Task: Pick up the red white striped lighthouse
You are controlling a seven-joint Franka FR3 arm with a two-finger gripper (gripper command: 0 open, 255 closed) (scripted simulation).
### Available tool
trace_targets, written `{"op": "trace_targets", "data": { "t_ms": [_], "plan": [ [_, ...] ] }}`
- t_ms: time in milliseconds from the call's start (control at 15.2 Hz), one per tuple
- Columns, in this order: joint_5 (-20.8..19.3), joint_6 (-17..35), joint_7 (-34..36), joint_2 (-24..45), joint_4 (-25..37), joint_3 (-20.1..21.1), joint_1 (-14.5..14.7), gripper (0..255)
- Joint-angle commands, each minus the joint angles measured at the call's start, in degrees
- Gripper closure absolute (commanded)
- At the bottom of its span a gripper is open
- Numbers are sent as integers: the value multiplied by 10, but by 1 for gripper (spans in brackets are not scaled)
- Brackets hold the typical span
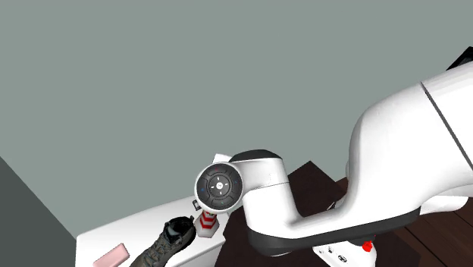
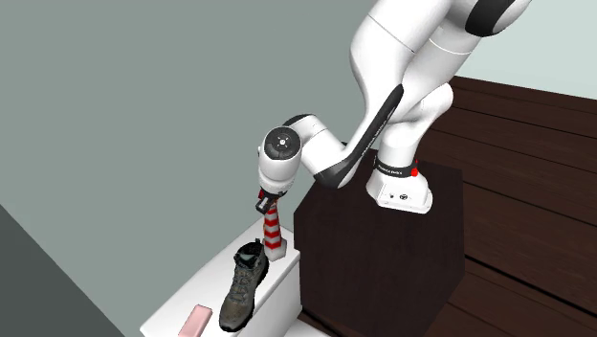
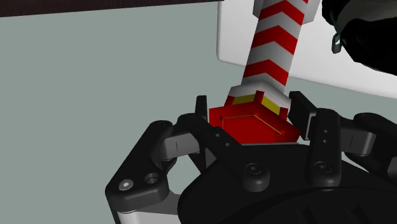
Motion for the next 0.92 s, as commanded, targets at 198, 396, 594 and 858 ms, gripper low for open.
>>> {"op": "trace_targets", "data": {
  "t_ms": [198,396,594,858],
  "plan": [
    [0,0,0,0,-1,0,1,255],
    [-6,-8,2,6,-1,-18,17,255],
    [-23,-33,5,24,-1,-81,76,255],
    [-30,-66,-2,35,2,-176,167,255]
  ]
}}
